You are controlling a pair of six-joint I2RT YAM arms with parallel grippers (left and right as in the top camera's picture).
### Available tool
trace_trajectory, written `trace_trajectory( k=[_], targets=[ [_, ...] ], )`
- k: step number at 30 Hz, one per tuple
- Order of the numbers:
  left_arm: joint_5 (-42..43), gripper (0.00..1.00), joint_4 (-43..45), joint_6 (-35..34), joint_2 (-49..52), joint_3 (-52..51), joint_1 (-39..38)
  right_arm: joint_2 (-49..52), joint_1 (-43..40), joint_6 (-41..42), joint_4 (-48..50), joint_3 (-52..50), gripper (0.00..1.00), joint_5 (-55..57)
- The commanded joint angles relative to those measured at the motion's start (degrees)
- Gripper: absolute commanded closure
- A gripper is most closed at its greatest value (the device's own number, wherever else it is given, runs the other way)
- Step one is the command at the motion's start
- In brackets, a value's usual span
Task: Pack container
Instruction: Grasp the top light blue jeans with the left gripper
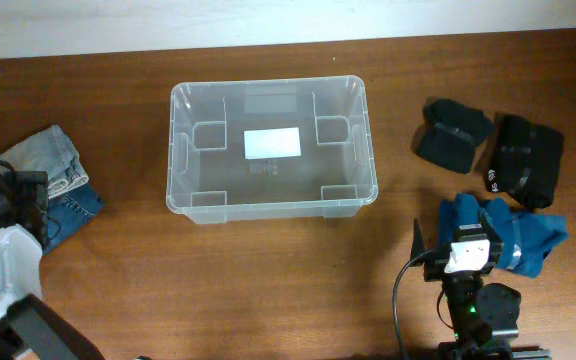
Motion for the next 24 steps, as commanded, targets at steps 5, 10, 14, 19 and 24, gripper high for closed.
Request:
trace_trajectory(
  k=[5, 10, 14, 19, 24],
  targets=[
    [-1.03, 0.08, 10.36, -0.31, 9.09, -0.74, 0.11, -0.39, -0.48, 0.33, -0.11, -0.42, 0.02, 0.48],
    [4.5, 0.08, 14.21, -0.09, 9.16, -0.57, 0.11, -0.39, -0.48, 0.35, -0.11, -0.42, 0.02, 0.48],
    [13.4, 0.09, 14.67, -0.04, 8.83, -0.55, 0.11, -0.39, -0.48, 0.35, -0.13, -0.42, 0.02, 0.48],
    [16.44, 0.1, 14.64, 2.62, 5.97, -0.5, 0.09, -0.39, -0.48, 0.35, -0.13, -0.42, 0.02, 0.48],
    [13.51, 0.1, 14.64, 5.22, 2.43, -0.5, 0.11, -0.39, -0.48, 0.35, -0.13, -0.42, 0.02, 0.48]
  ],
)
